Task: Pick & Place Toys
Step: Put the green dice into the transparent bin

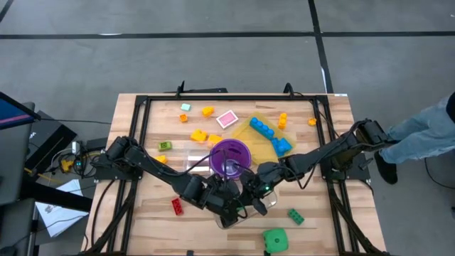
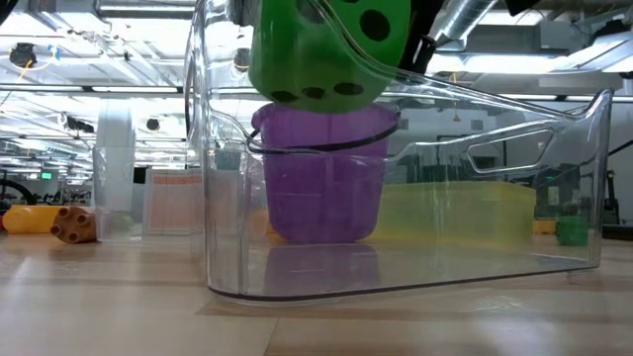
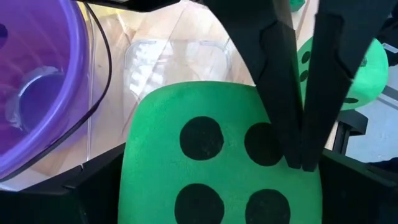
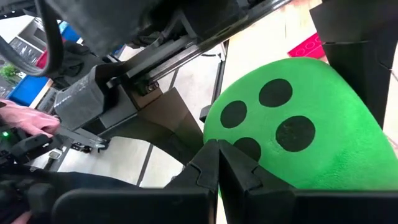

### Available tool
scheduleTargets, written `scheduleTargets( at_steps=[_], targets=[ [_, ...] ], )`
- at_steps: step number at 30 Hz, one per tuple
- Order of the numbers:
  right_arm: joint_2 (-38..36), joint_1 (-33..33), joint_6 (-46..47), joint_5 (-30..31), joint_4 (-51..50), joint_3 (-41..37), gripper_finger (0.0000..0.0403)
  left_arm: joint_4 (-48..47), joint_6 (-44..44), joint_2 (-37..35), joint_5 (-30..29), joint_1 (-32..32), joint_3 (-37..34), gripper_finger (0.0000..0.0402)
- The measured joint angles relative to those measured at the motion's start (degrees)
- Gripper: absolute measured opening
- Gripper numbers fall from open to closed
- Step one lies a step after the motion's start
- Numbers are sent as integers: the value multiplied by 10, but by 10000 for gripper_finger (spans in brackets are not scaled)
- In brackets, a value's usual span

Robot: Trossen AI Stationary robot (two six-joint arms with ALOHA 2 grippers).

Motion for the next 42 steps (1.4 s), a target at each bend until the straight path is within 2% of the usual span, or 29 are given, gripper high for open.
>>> scheduleTargets(
  at_steps=[15,20,29,36,42],
  targets=[
    [2,2,11,23,-72,1,0,14,0,0,-10,9,0,400],
    [11,0,10,41,-123,-7,0,55,-3,-23,11,7,8,400],
    [-4,4,18,29,-100,-2,0,18,-5,-17,32,3,4,400],
    [-55,26,19,37,-106,-2,0,16,-5,-20,47,-5,3,400],
    [-123,44,19,115,-183,-2,0,25,-2,-24,66,-17,2,398]
  ],
)
